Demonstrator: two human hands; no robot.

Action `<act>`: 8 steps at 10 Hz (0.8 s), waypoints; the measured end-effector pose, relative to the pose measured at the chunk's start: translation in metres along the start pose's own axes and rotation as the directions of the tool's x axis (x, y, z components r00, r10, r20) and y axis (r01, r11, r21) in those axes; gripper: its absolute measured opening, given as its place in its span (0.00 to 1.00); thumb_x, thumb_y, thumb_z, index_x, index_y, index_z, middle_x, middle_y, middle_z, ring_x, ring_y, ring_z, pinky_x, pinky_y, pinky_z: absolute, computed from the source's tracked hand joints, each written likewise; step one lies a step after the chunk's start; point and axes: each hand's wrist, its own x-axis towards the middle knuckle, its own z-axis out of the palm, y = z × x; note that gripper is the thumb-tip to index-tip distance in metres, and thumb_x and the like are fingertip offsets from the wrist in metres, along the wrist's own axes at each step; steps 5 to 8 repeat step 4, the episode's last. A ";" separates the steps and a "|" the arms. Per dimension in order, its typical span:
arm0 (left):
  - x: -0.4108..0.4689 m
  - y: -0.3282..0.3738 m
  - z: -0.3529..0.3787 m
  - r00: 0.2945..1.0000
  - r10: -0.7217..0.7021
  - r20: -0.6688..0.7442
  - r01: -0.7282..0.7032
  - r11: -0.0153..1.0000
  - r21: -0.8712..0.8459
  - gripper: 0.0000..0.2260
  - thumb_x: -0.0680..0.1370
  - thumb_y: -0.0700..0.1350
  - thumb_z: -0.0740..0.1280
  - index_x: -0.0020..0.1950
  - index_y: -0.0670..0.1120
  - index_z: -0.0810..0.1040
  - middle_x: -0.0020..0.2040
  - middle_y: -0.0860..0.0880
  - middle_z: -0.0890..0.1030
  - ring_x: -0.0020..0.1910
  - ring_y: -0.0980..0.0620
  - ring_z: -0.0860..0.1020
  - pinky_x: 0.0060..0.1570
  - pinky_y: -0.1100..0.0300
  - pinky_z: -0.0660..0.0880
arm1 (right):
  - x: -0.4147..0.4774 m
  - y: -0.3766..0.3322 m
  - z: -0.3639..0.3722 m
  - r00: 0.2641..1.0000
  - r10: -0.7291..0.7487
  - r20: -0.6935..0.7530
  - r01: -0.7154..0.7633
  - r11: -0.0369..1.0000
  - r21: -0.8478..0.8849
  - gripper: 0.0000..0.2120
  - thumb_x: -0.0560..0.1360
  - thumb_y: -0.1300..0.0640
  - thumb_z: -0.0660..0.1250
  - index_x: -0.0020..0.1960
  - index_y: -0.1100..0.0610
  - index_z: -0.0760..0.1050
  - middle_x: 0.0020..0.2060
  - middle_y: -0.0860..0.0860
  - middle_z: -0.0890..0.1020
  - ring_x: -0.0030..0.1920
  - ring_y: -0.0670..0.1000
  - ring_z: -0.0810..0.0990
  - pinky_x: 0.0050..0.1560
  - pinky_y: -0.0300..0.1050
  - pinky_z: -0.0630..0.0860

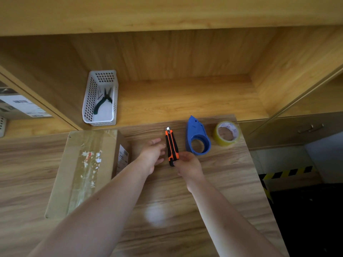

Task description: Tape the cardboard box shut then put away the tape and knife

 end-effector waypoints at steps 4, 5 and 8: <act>-0.040 0.015 -0.024 0.985 0.171 0.013 -0.170 0.985 -0.042 0.15 0.77 0.39 0.66 0.62 0.52 0.77 0.51 0.50 0.82 0.48 0.52 0.81 0.51 0.53 0.80 | -0.029 -0.033 -0.018 0.983 -0.183 0.023 0.184 0.982 -0.052 0.16 0.69 0.65 0.72 0.50 0.49 0.77 0.50 0.50 0.81 0.52 0.49 0.81 0.47 0.40 0.77; -0.040 0.015 -0.024 0.985 0.171 0.013 -0.170 0.985 -0.042 0.15 0.77 0.39 0.66 0.62 0.52 0.77 0.51 0.50 0.82 0.48 0.52 0.81 0.51 0.53 0.80 | -0.029 -0.033 -0.018 0.983 -0.183 0.023 0.184 0.982 -0.052 0.16 0.69 0.65 0.72 0.50 0.49 0.77 0.50 0.50 0.81 0.52 0.49 0.81 0.47 0.40 0.77; -0.040 0.015 -0.024 0.985 0.171 0.013 -0.170 0.985 -0.042 0.15 0.77 0.39 0.66 0.62 0.52 0.77 0.51 0.50 0.82 0.48 0.52 0.81 0.51 0.53 0.80 | -0.029 -0.033 -0.018 0.983 -0.183 0.023 0.184 0.982 -0.052 0.16 0.69 0.65 0.72 0.50 0.49 0.77 0.50 0.50 0.81 0.52 0.49 0.81 0.47 0.40 0.77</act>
